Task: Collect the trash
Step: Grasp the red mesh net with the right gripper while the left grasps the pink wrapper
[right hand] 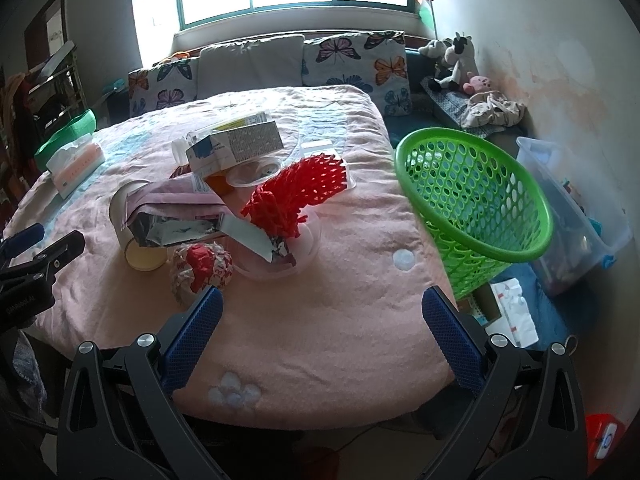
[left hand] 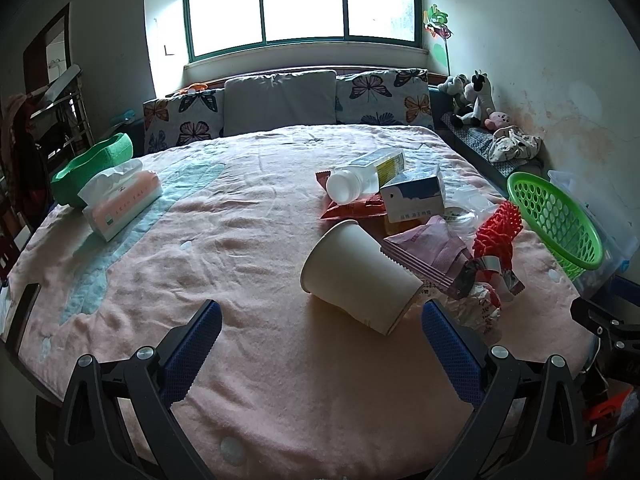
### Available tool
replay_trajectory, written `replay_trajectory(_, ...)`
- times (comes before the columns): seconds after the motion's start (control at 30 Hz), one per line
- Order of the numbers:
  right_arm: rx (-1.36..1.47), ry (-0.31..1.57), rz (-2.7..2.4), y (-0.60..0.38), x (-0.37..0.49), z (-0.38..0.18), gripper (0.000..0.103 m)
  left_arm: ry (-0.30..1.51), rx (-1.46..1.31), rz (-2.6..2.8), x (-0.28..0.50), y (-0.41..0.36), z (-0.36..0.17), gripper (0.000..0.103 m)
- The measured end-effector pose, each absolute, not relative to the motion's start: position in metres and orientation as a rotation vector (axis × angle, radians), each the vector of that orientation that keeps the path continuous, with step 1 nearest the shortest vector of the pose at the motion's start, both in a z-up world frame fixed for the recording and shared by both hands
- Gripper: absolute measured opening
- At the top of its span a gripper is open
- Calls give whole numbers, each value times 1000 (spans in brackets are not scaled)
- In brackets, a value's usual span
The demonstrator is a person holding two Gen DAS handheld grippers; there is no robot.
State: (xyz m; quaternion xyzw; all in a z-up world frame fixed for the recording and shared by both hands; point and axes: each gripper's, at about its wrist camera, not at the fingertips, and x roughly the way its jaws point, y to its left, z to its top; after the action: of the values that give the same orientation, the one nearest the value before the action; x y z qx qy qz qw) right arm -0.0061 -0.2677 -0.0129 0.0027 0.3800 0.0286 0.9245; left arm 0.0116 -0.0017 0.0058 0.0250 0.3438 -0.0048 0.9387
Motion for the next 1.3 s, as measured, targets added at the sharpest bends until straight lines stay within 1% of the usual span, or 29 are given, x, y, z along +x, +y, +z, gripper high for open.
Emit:
replay_trajectory(0.57, -5, 780, 131, -269, 32, -12, 98, 711, 41, -27, 30, 7, 5, 96)
replay_trajectory(0.83, 120, 845, 228, -274, 74, -18, 90, 715, 30, -78, 40, 7, 8, 96)
replay_trajectory(1.03, 189, 900, 282, -267, 106, -25, 81, 708, 63, -121, 49, 4, 11, 96)
replay_trajectory(1.23, 246, 966, 305, -263, 131, -40, 63, 728, 66, -212, 59, -2, 11, 96)
replay_trajectory(1.3, 260, 972, 319, -263, 132, -41, 51, 728, 83, -242, 61, -6, 12, 96)
